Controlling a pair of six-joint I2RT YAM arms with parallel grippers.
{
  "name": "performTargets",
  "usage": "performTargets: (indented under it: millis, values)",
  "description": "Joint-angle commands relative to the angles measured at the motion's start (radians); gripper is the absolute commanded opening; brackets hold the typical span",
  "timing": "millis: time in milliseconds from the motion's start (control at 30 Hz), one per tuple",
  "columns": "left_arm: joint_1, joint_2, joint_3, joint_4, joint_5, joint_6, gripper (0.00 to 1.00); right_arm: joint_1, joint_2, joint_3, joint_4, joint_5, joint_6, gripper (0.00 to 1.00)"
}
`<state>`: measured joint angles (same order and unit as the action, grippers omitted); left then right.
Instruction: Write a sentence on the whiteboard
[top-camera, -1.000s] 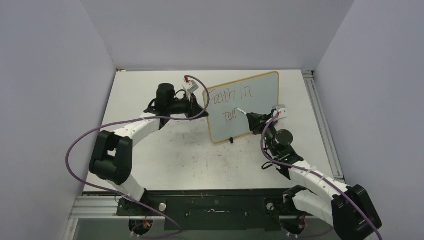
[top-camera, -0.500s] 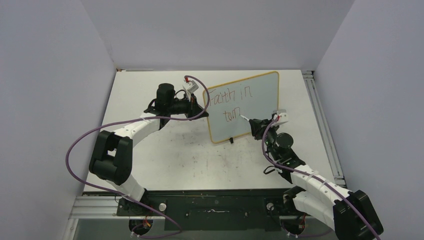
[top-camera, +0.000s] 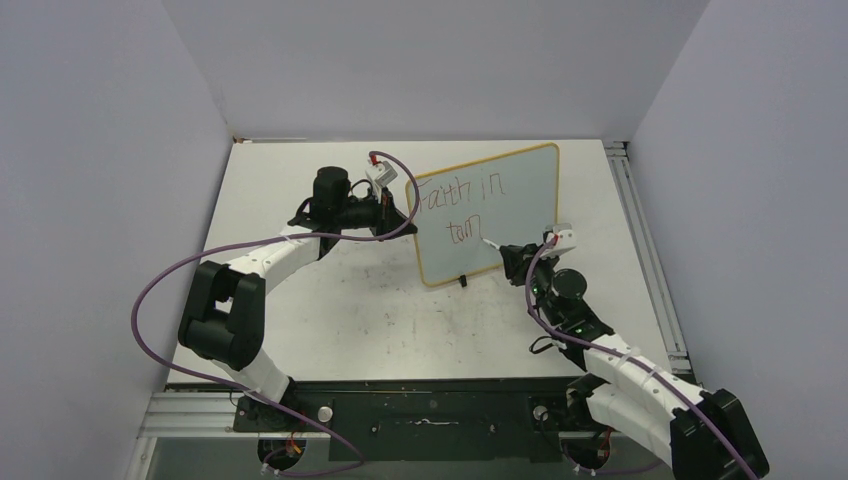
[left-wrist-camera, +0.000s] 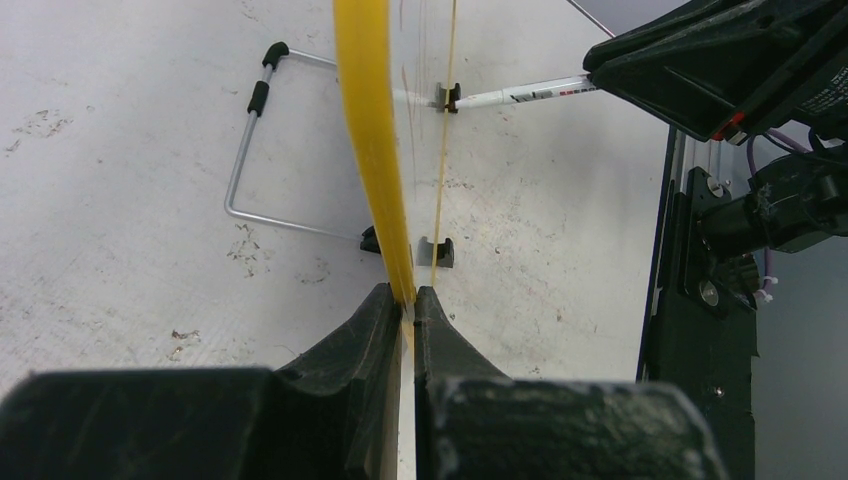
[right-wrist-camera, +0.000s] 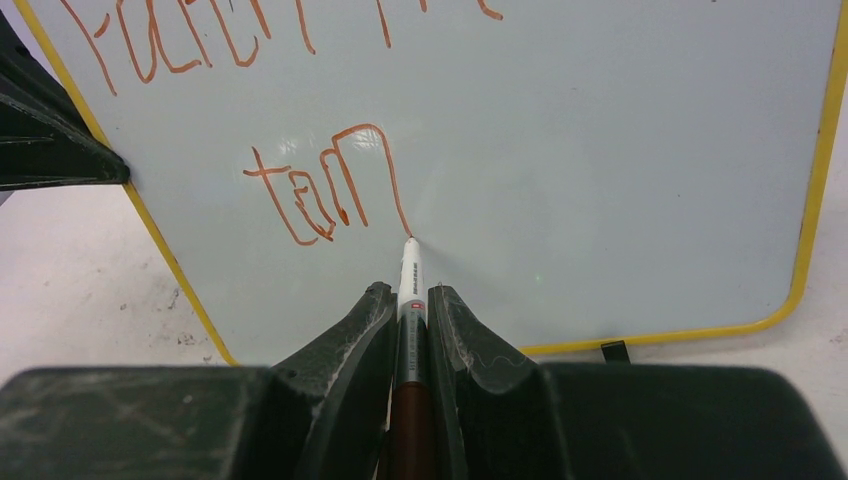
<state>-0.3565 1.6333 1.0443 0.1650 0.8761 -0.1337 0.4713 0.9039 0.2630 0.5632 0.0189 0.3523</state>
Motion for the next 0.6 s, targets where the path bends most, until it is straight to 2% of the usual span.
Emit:
performTargets:
  millis: [0,167,567]
  values:
    - [-0.006,0.005,0.033,-0.014,0.036,0.007,0.0,-0.002,-0.046,0.042,0.001,-0.008,-0.003,0.05]
    - [-0.006,0.008,0.036,-0.027,0.036,0.016,0.0,-0.013,-0.063,0.061,-0.005,-0.011,-0.004,0.05]
    - [-0.004,0.008,0.046,-0.06,0.032,0.04,0.0,-0.082,-0.04,0.075,0.051,-0.125,0.002,0.05]
